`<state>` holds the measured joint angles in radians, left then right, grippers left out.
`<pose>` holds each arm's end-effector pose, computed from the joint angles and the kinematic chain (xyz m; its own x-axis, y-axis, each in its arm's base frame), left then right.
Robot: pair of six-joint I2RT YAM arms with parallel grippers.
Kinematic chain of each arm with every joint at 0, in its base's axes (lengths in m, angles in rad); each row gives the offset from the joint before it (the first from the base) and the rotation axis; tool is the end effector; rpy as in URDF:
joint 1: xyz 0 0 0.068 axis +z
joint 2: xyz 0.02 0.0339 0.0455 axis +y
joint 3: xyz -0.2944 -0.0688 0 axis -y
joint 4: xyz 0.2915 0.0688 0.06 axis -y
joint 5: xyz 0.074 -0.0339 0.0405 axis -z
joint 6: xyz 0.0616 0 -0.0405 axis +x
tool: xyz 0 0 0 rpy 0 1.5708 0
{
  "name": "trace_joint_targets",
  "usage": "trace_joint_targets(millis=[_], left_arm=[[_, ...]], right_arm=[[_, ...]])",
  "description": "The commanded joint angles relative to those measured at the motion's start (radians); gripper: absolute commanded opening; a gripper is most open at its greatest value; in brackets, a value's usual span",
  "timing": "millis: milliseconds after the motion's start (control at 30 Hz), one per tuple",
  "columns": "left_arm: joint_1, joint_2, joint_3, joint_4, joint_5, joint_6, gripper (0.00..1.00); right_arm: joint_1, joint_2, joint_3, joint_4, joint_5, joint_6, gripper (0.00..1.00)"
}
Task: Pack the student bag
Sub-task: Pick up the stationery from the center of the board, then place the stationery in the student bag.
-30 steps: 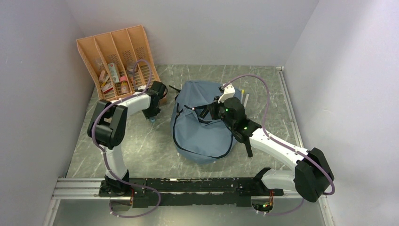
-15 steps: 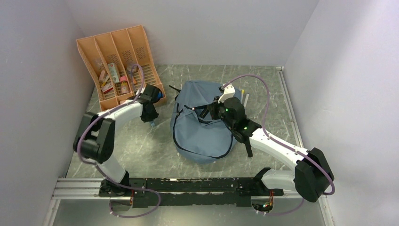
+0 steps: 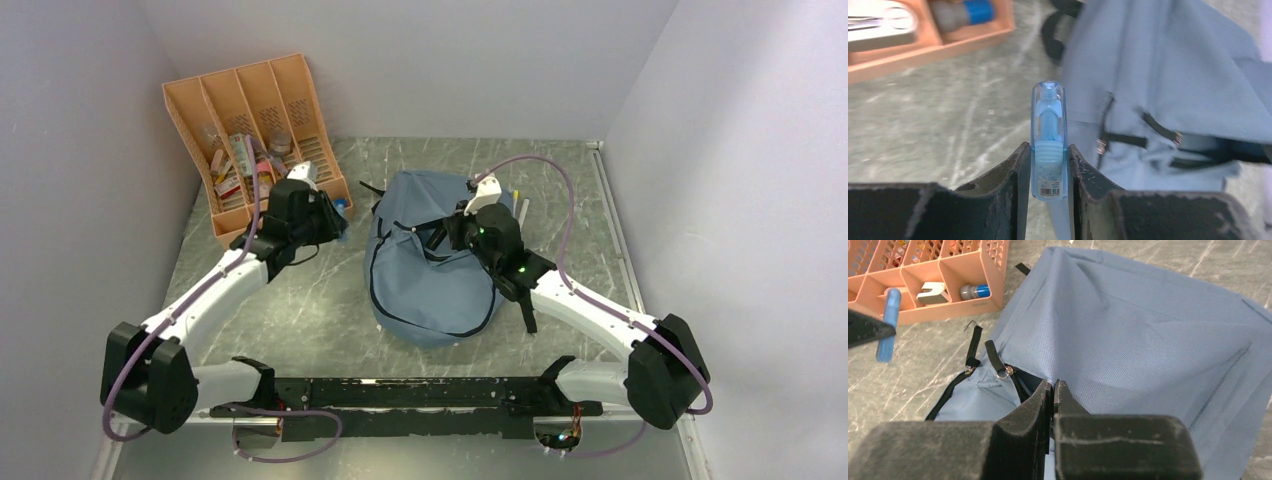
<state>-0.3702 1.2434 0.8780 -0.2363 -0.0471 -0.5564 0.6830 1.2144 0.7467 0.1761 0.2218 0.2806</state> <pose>0.3094 -0.1170 0.2674 -0.6199 -0.3253 -0.7141 -0.0025 0.9108 -0.4127 0.2668 0.1996 0.2730 -0.3395 0.0720 -0.9378 -0.3728 0.9051 0.2045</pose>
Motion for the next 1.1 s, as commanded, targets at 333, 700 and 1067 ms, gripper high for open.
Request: trace_joint_targets(millis=[333,700,1067], left_arm=[[-0.391,-0.033,-0.094,0.435,0.237,-0.065,0.05],[-0.434,0.205,-0.01,0.593,0.276,-0.112,0.05],[-0.437,0.369,0.131,0.58,0.117,-0.125,0.05]], right_arm=[[0.003,-0.031,0.109,0.048,0.068,-0.028,0.0],[0.003,-0.082,0.065,0.079,0.065,0.0,0.0],[0.003,-0.12,0.037,0.083,0.043,0.035,0.0]])
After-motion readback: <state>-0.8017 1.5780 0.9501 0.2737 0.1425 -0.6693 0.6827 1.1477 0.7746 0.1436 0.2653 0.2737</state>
